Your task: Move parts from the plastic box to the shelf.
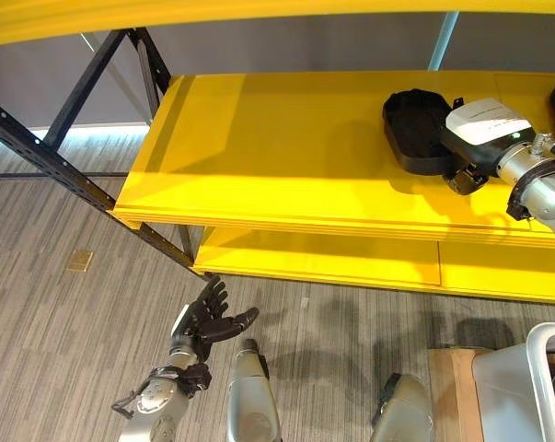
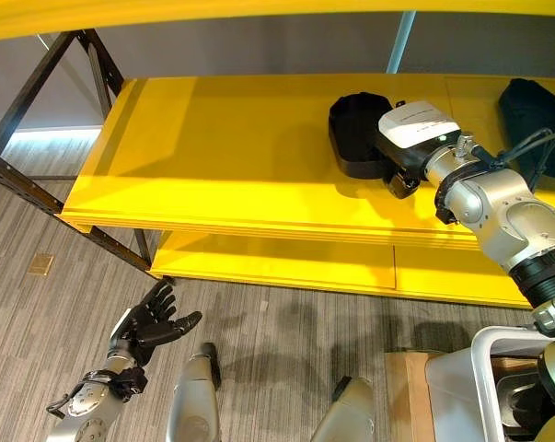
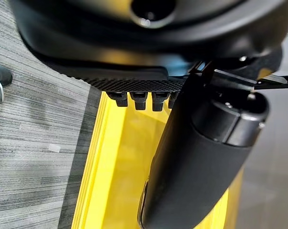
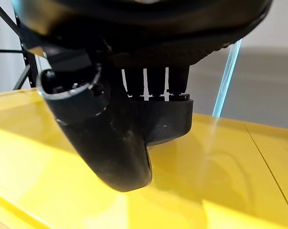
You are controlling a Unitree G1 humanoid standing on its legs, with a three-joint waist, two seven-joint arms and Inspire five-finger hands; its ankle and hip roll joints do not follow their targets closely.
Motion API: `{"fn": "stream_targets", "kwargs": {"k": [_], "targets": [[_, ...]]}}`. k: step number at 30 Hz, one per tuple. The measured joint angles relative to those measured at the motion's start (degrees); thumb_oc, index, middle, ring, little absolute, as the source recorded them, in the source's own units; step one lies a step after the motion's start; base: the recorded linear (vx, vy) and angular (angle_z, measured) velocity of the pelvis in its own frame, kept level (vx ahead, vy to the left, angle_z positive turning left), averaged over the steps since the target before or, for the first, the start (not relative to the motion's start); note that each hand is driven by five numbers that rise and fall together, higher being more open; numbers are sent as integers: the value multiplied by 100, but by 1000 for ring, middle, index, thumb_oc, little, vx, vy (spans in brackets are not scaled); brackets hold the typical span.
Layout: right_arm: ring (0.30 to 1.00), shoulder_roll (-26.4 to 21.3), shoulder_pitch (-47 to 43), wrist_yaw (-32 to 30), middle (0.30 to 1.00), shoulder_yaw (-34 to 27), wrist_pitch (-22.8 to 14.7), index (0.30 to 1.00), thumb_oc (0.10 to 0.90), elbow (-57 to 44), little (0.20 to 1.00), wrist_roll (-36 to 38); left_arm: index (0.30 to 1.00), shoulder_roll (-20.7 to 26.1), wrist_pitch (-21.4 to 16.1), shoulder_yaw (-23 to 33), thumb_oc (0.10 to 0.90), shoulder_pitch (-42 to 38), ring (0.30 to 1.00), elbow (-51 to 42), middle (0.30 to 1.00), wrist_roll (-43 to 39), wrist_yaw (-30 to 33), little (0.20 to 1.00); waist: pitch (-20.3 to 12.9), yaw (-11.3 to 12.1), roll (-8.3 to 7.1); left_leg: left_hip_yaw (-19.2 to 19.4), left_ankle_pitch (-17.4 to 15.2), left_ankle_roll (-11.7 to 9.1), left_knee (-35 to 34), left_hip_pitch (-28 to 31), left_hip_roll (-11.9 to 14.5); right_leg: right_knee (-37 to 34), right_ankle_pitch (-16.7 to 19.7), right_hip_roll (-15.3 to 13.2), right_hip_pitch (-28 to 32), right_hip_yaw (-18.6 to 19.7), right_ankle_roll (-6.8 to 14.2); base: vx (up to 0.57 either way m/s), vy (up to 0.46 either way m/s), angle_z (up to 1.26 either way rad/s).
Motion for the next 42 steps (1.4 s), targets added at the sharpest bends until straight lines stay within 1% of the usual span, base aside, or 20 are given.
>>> {"fn": "stream_targets", "kwargs": {"k": [3,11,13,17,26,27,28,29,31,36,42], "targets": [[300,5,-2,-37,300,33,63,300,400,234,300,-18,1000,0,-2,0,900,-70,1000,0,1000,-2,12,1000,35,-25,51,1,1,-2,-26,-1,-3,6,-24,1,-15,-1,-4,0,0,0],[300,102,-333,-135,300,364,117,300,400,726,300,-161,1000,4,-52,1,900,-115,1000,-8,1000,-20,12,1000,51,-34,75,13,2,-3,-65,-67,-13,9,-35,-4,-113,13,-11,0,0,0],[300,101,-463,-166,300,386,122,300,400,812,300,-228,1000,-1,-53,-4,900,-112,1000,-8,1000,-70,10,1000,138,-35,127,8,14,-4,-81,-83,-24,21,-25,-8,-125,14,3,-3,-1,2],[300,100,-645,-223,300,436,138,300,400,935,300,-232,1000,0,-70,-1,900,-100,1000,-13,1000,-217,20,1000,185,-29,181,8,81,-30,-147,-127,-81,38,-24,-57,-214,15,7,-12,-3,4],[300,105,-676,-303,300,468,149,300,400,1101,300,-238,1000,-6,-128,-1,900,-179,1000,-13,1000,-220,23,1000,193,-31,180,9,91,-39,-146,-177,-87,36,-24,-63,-258,13,6,3,0,0],[311,105,-675,-303,311,468,149,311,408,1100,311,-238,1000,-6,-128,-1,900,-180,1000,-13,1000,-220,23,1000,193,-35,180,8,91,-39,-147,-177,-87,33,-25,-63,-258,13,6,0,0,0],[827,106,-661,-307,827,467,152,827,776,1099,827,-238,1000,-6,-130,0,900,-169,1000,-14,1000,-220,24,1000,194,-36,180,10,91,-39,-150,-178,-87,31,-24,-60,-260,15,6,0,0,0],[1000,109,-651,-307,1000,467,158,1000,900,1100,1000,-238,1000,-8,-133,0,900,-164,1000,-14,1000,-220,24,1000,194,-34,178,8,92,-39,-151,-190,-87,37,-25,-57,-275,15,6,0,0,0],[1000,137,-649,-292,1000,539,240,1000,900,1125,1000,-229,1000,-22,-134,-1,900,-169,1000,-12,1000,-220,27,1000,201,-49,168,-21,96,-42,-137,-241,-86,72,-33,-57,-312,6,4,6,-8,2],[1000,188,-668,-66,1000,591,235,1000,900,1230,1000,-108,1000,-29,-134,5,900,-216,1000,-7,1000,-220,29,1000,224,-66,128,-40,117,-62,-134,-244,-86,83,-32,-60,-302,0,3,0,0,0],[1000,188,-668,-30,1000,590,233,1000,900,1219,1000,11,1000,-29,-134,6,900,-195,1000,-7,1000,-221,30,1000,225,-109,125,-47,118,-62,-142,-243,-86,85,-27,-56,-301,0,3,0,0,0]]}}
